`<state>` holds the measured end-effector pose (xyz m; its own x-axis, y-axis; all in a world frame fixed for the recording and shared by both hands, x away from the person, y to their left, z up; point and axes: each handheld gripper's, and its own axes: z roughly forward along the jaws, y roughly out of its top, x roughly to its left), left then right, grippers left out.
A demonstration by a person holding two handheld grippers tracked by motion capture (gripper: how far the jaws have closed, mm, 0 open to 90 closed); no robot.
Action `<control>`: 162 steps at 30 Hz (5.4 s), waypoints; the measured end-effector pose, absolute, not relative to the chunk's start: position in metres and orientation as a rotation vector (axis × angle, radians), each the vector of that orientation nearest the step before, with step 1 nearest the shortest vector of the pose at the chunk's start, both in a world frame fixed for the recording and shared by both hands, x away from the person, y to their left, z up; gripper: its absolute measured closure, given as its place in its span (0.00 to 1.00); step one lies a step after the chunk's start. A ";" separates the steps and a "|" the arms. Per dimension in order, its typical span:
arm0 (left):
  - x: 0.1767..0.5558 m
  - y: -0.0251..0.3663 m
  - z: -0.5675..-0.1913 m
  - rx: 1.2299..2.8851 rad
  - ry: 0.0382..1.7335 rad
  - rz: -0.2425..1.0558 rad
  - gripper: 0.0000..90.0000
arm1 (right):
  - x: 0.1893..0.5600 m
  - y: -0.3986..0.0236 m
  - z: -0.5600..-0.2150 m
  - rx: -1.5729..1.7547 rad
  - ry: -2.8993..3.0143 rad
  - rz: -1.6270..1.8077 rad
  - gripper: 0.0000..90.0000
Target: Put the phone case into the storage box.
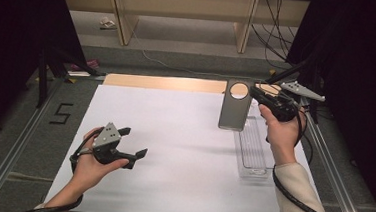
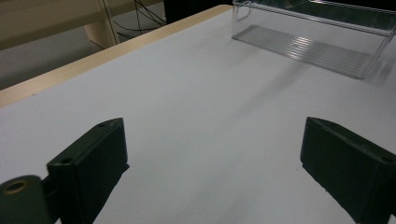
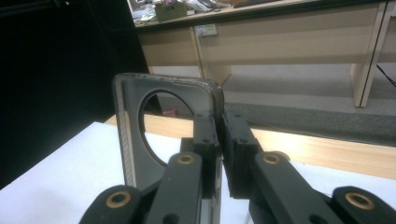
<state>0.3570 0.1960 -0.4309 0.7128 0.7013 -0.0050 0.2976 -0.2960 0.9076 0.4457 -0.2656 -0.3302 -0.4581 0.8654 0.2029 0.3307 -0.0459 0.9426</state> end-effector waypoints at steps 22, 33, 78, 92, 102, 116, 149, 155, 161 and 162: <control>0.357 0.196 -0.431 1.884 0.775 0.490 0.08 | 0.446 -0.275 -0.328 1.270 1.743 1.507 0.95; 0.357 0.196 -0.431 1.880 0.778 0.492 0.08 | 0.446 -0.279 -0.328 1.276 1.728 1.497 0.95; 0.357 0.196 -0.430 1.880 0.778 0.492 0.08 | 0.446 -0.294 -0.325 1.284 1.677 1.462 0.95; 0.357 0.196 -0.431 1.879 0.779 0.490 0.08 | 0.446 -0.297 -0.324 1.290 1.665 1.450 0.95; 0.357 0.196 -0.431 1.879 0.779 0.489 0.08 | 0.446 -0.300 -0.324 1.285 1.653 1.445 0.95; 0.357 0.196 -0.431 1.878 0.779 0.489 0.08 | 0.446 -0.304 -0.324 1.283 1.639 1.426 0.95; 0.357 0.197 -0.430 1.875 0.780 0.496 0.08 | 0.451 -0.310 -0.328 1.273 1.625 1.380 0.95; 0.357 0.197 -0.430 1.876 0.780 0.496 0.08 | 0.451 -0.311 -0.328 1.271 1.622 1.373 0.95; 0.357 0.197 -0.430 1.875 0.779 0.497 0.08 | 0.452 -0.311 -0.328 1.267 1.619 1.369 0.95; 0.357 0.197 -0.430 1.875 0.779 0.496 0.08 | 0.452 -0.311 -0.328 1.265 1.617 1.370 0.95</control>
<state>0.3572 0.1968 -0.4302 0.7077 0.7065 -0.0050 0.2944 -0.2885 0.9111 0.4521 -0.3113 -0.3281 -0.3139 0.9444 0.0981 0.2520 -0.0168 0.9676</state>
